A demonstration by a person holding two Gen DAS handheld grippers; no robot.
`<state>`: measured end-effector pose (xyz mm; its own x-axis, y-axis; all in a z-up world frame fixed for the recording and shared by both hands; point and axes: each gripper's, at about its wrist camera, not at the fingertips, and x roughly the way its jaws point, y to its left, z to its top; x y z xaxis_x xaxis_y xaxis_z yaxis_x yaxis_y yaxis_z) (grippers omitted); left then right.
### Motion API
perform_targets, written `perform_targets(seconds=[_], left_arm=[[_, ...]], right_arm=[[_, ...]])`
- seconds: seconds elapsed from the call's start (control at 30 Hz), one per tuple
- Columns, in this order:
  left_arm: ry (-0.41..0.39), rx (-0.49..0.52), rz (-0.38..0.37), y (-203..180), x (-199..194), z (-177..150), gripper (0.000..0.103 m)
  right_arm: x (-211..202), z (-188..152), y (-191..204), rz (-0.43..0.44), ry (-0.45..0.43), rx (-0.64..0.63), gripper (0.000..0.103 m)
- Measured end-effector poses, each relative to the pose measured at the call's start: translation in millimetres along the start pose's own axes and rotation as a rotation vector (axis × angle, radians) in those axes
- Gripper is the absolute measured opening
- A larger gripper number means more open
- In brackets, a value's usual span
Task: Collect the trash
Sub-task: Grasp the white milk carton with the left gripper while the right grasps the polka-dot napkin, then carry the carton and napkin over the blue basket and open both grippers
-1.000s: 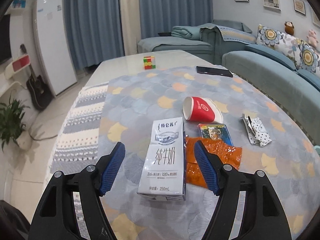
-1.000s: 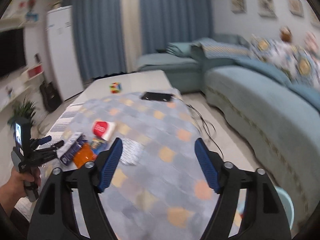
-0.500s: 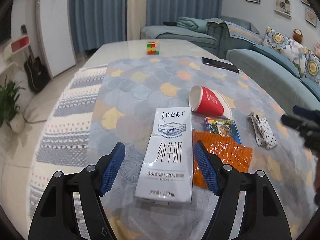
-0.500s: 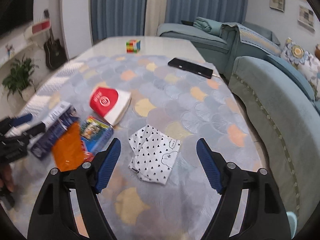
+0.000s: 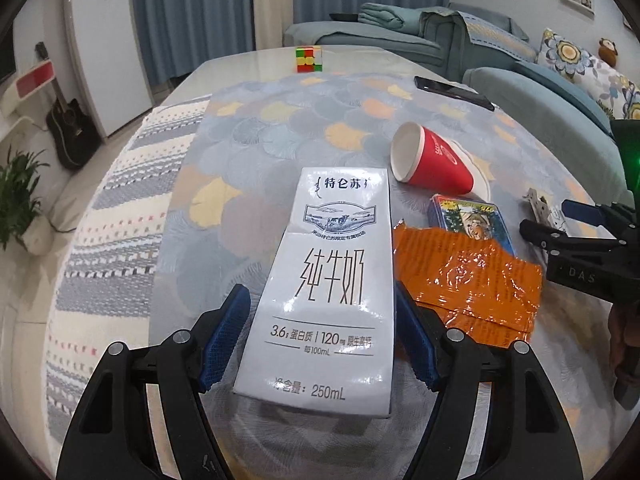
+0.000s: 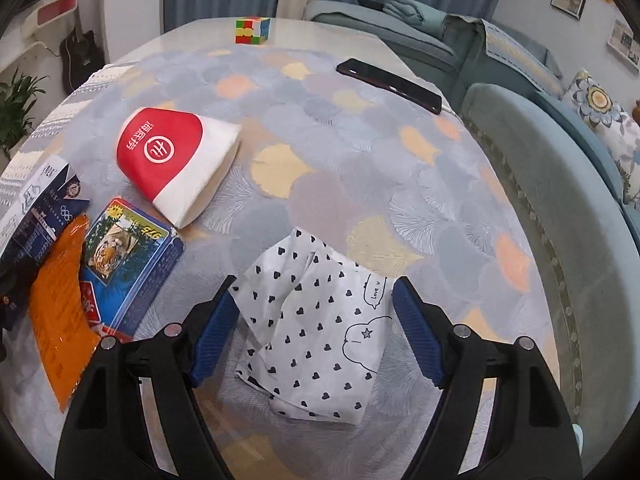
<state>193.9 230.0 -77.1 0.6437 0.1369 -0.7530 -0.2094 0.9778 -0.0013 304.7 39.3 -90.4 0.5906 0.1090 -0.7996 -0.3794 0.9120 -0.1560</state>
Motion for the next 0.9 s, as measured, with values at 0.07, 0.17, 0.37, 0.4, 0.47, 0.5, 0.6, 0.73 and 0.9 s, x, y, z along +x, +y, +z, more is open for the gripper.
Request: perform_targets(seconds=[0.07, 0.17, 0.37, 0.4, 0.47, 0.5, 0.6, 0.73, 0.9], left_arm=[[0.003, -0.017, -0.04, 1.5, -2.9, 2.0, 0.053], [-0.025, -0.027, -0.071, -0.3, -11.9, 4.4, 0.051], [-0.105, 0.019, -0.069, -16.4, -35.3, 8.6, 0.051], [-0.118, 0.028, -0.066, -18.4, -38.8, 9.3, 0.051], [-0.153, 0.047, -0.058, -23.4, -47.9, 10.9, 0.051], [-0.173, 0.056, -0.054, -26.5, -53.3, 11.8, 0.051], [-0.21, 0.075, -0.048, -32.9, -64.2, 14.4, 0.051], [-0.241, 0.083, -0.048, -38.0, -74.5, 16.0, 0.051], [-0.26, 0.08, -0.057, -39.6, -81.7, 17.7, 0.051]], right_arm=[[-1.4, 0.9, 0.2, 0.016, 0.009, -0.005, 0.046], [-5.3, -1.3, 2.9, 0.019, 0.014, -0.047, 0.023], [-18.9, -2.0, -12.5, 0.033, -0.025, -0.018, 0.007], [-24.7, -0.3, -18.8, 0.032, -0.048, 0.003, 0.007], [-33.0, 3.5, -28.3, 0.031, -0.079, 0.031, 0.007], [-37.9, 4.9, -32.1, 0.033, -0.095, 0.045, 0.007], [-51.3, 9.5, -40.3, 0.042, -0.132, 0.074, 0.007], [-65.9, 11.8, -41.5, 0.027, -0.18, 0.065, 0.007], [-84.7, 13.1, -40.5, 0.021, -0.237, 0.049, 0.007]])
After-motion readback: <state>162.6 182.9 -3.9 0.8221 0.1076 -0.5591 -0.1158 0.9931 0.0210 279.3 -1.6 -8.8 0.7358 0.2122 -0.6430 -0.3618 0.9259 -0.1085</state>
